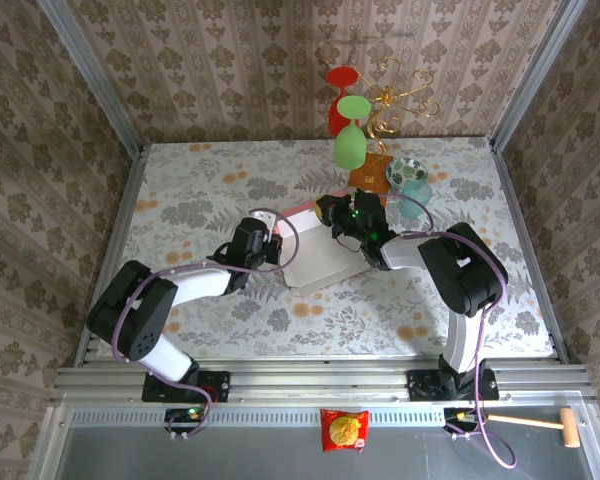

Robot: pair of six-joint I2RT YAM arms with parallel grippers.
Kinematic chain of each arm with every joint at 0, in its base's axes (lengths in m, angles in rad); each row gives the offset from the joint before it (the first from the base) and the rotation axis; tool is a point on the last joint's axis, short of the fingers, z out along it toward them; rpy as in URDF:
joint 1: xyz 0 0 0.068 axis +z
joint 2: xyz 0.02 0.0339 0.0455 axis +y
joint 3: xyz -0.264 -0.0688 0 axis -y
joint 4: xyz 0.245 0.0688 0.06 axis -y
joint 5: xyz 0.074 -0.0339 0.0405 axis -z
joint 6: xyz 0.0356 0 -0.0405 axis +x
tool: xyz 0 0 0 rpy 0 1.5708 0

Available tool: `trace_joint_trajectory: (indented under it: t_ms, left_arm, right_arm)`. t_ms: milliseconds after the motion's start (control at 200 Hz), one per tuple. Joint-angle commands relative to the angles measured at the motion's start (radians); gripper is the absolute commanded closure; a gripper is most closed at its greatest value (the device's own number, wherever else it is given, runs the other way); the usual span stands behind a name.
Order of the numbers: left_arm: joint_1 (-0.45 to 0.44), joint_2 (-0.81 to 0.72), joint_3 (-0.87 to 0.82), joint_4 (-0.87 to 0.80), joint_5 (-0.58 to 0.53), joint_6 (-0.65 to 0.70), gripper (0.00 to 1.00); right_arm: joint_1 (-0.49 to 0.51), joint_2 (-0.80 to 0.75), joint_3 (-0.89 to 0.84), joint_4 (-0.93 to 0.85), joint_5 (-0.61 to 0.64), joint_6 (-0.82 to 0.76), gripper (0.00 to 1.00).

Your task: Fold the paper box

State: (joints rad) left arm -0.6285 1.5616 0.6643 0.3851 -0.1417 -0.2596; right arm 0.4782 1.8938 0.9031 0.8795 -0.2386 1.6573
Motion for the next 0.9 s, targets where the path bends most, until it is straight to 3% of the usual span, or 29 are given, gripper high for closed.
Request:
trace_joint_trajectory:
  t_ms: [0, 325, 495, 760, 895]
  left_arm:
    - [-0.016, 0.028, 0.06, -0.035, -0.091, -0.036, 1.0]
    - [-0.055, 0.078, 0.136, -0.133, -0.212, -0.111, 1.0]
    - [-0.061, 0.101, 0.161, -0.146, -0.232, -0.121, 0.9]
    - [-0.049, 0.13, 0.199, -0.164, -0.254, -0.12, 0.84]
    - [-0.039, 0.14, 0.202, -0.161, -0.246, -0.124, 0.91]
  right_arm:
    - [0.028, 0.029, -0.003, -0.022, -0.043, 0.03, 1.0]
    - [0.058, 0.028, -0.004, -0.03, 0.005, 0.064, 1.0]
    - [0.063, 0.022, 0.0, -0.05, 0.015, 0.065, 1.0]
    - [0.063, 0.022, -0.006, -0.059, 0.015, 0.071, 1.0]
    - [0.063, 0.021, -0.004, -0.062, 0.013, 0.073, 1.0]
